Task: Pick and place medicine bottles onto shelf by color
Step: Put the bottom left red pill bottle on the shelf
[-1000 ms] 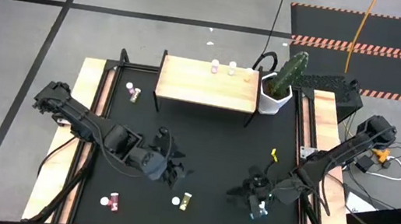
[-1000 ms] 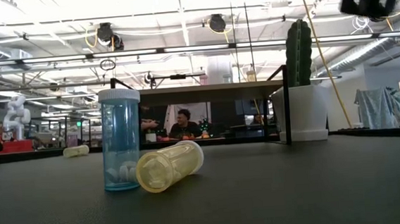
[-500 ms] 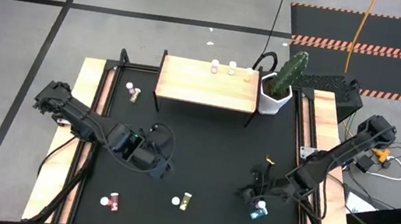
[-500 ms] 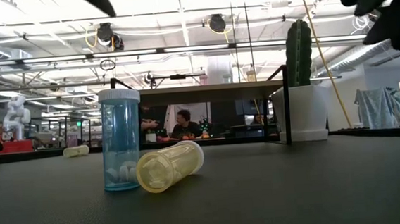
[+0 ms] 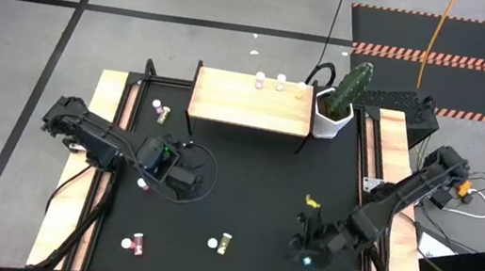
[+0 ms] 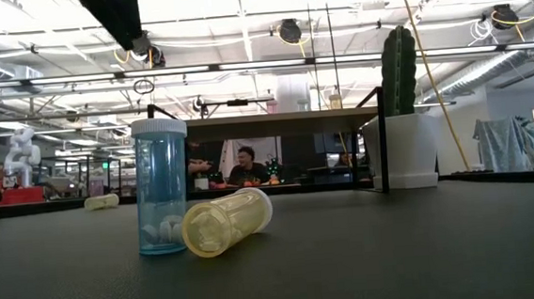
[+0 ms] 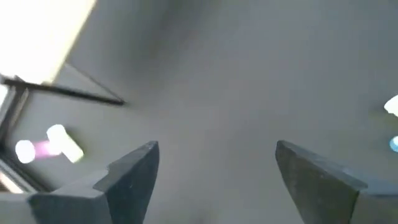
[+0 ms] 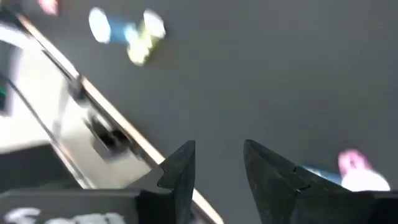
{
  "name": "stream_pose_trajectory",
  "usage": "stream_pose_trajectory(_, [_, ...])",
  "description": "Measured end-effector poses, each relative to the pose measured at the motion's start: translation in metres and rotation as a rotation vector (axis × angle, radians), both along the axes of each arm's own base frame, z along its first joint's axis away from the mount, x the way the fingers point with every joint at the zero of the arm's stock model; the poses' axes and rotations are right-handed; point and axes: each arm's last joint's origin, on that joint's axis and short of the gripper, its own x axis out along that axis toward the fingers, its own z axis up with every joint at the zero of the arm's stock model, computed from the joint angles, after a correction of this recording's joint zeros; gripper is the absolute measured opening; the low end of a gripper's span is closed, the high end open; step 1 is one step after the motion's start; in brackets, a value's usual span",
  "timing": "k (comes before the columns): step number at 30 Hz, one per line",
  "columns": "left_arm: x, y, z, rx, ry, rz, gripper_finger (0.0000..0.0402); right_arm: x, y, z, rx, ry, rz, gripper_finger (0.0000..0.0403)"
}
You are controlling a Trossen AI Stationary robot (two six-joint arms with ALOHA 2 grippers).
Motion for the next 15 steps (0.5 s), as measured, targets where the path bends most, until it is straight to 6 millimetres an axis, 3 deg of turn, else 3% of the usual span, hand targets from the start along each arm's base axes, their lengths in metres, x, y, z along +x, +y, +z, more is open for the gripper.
stream_pose_trajectory(3, [0.003,0.005,0.0,0.034,0.013,-0.057,0.0321,0.008,0.018,0.008,0.002,0.002,0.076,0.0129])
stream_pose_trajectory(7, [0.007,0.012,0.001,0.064,0.032,-0.132,0.0321,0.02,0.032,0.025,-0.024,-0.123,0.062,0.0129])
stream_pose_trajectory(12, [0.009,0.021,-0.001,0.075,0.066,-0.183,0.0321,0.033,0.036,0.033,-0.012,-0.27,-0.016,0.0129])
stream_pose_trajectory(15, [0.003,0.023,-0.014,0.076,0.098,-0.201,0.0321,0.044,0.035,0.03,-0.021,-0.315,-0.02,0.0129])
